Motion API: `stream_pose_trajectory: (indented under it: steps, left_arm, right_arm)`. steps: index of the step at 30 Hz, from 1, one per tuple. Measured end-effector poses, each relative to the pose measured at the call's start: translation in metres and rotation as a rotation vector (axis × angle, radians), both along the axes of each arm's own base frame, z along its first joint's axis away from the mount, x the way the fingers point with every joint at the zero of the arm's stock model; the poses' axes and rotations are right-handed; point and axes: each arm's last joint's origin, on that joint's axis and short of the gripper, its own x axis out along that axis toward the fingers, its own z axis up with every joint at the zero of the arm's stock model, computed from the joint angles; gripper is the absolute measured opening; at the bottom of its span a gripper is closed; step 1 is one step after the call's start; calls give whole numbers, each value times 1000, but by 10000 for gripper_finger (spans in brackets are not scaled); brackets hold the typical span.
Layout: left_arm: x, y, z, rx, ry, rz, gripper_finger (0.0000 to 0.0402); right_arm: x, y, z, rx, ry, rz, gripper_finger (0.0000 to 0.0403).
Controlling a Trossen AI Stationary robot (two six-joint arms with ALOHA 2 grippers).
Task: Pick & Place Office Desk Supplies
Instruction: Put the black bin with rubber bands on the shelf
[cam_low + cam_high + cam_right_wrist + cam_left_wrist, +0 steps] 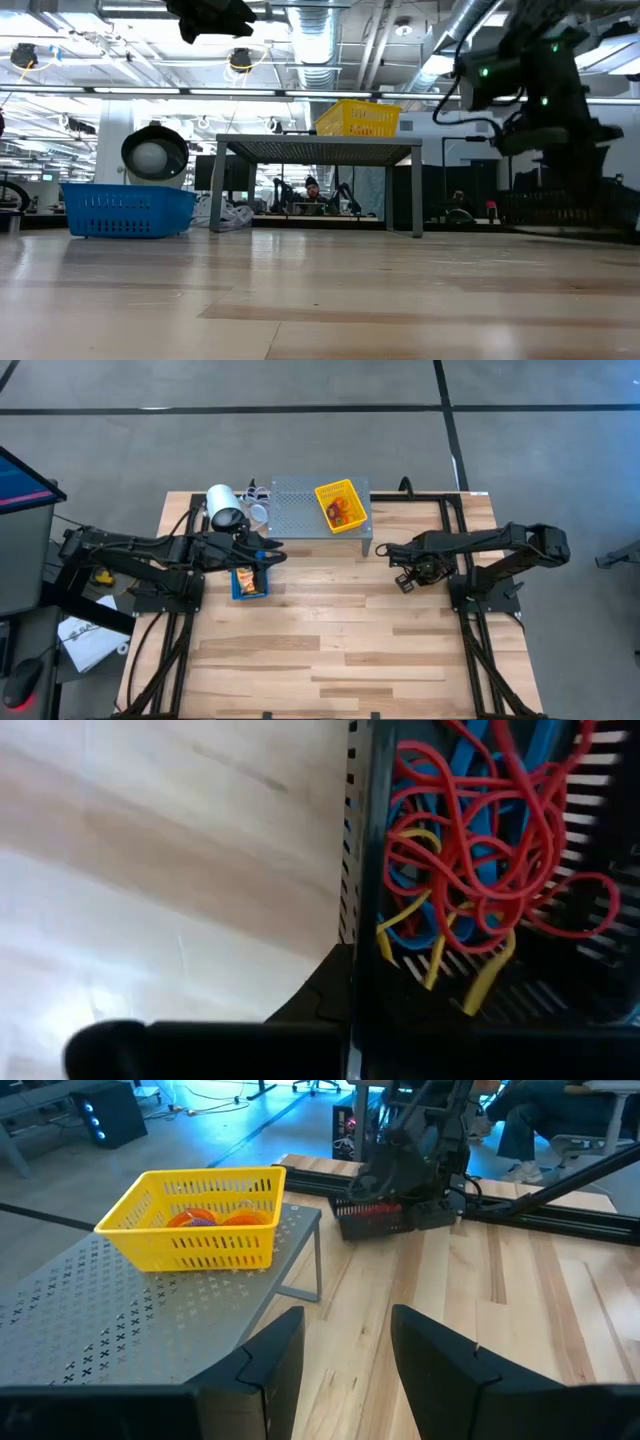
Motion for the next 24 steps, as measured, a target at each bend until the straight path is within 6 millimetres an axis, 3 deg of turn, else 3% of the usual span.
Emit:
stream_pose_trajectory:
  steps: [6,14,18,24]
  left_arm:
    - [0,0,0,2,1,-1,147]
    - [-1,0,1,0,-5,-4,147]
    - [-1,0,1,0,-5,-4,147]
    - [-1,0,1,-4,-5,-16,147]
  right_arm:
    - [3,15,32,-34,-28,36,2]
    - [-3,49,74,-49,-206,31,1]
    - [2,71,75,-36,-228,50,1]
    - [33,104,62,-7,-280,133,1]
